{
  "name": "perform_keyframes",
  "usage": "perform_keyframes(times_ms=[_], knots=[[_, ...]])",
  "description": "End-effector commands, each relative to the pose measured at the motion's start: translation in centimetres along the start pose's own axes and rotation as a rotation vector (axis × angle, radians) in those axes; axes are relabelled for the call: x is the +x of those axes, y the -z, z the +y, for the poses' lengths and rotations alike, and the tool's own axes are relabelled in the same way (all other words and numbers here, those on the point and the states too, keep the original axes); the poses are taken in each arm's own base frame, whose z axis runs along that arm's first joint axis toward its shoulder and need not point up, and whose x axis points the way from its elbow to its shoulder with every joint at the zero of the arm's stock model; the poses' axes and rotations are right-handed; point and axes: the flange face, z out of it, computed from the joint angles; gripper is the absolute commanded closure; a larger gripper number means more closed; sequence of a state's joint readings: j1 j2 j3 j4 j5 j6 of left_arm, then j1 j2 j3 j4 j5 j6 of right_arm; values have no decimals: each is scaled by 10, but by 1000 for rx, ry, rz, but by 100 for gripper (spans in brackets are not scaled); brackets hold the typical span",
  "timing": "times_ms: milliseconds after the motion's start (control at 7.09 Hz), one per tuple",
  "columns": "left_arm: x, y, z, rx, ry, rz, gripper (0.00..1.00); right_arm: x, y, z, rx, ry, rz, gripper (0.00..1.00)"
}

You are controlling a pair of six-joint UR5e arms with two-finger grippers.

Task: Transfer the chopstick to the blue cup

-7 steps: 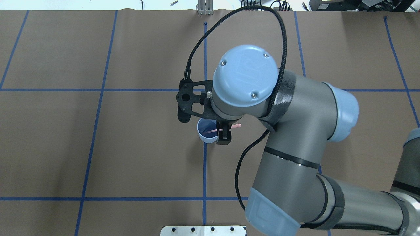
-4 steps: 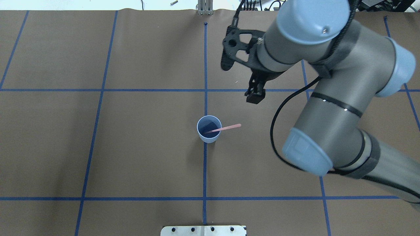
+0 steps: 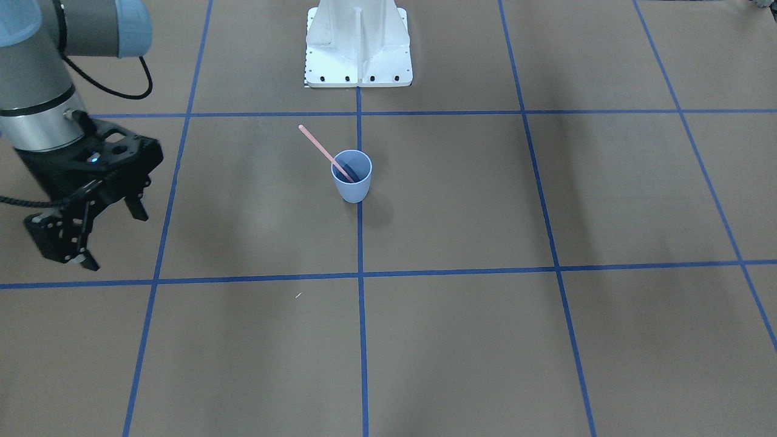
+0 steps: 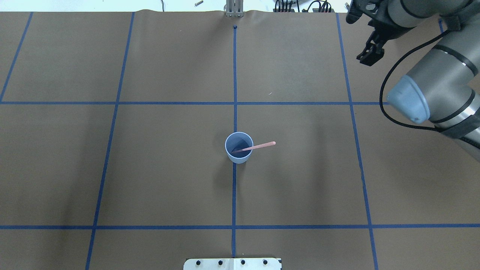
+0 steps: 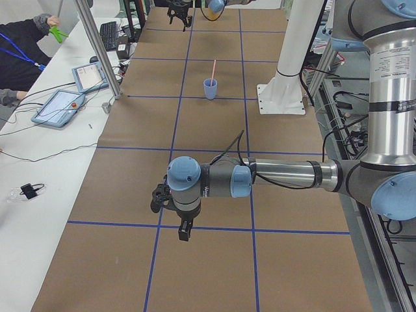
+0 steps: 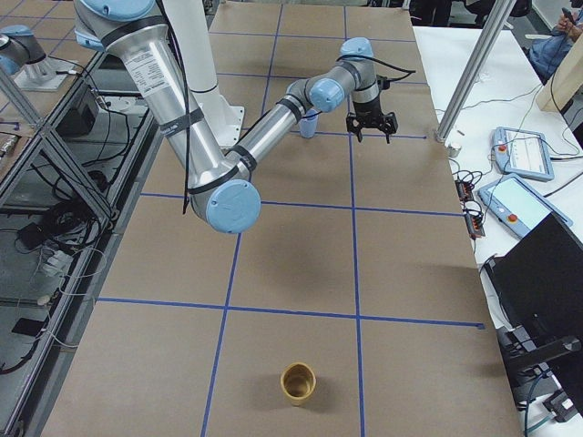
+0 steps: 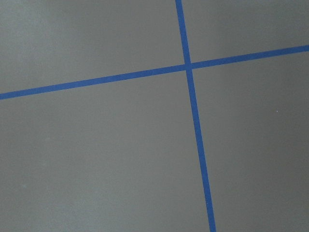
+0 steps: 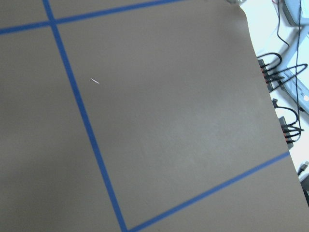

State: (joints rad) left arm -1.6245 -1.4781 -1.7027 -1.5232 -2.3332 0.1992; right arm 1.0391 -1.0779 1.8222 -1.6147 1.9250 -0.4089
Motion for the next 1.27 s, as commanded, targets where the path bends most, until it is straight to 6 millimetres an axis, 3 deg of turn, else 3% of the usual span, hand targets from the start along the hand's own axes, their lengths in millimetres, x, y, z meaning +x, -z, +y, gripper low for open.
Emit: perform_keyframes(times_ms=[0, 141, 564, 846, 987, 1128], knots=[[1, 1, 1, 2, -2, 0, 1, 57, -27, 74, -113, -4, 11, 0], [2, 2, 0, 4, -4, -1, 1, 71, -31, 110, -151, -55, 10, 0], [1, 1, 1, 3, -7, -1, 1, 103, -45, 259, -255, -275, -48, 0], [1, 1, 1, 3, -7, -1, 1, 128, -50, 395, -266, -544, -158, 0], [1, 1, 1, 3, -7, -1, 1, 115, -48, 460, -290, -690, -172, 0], [1, 1, 1, 3, -7, -1, 1, 92, -43, 512, -279, -890, -203, 0]])
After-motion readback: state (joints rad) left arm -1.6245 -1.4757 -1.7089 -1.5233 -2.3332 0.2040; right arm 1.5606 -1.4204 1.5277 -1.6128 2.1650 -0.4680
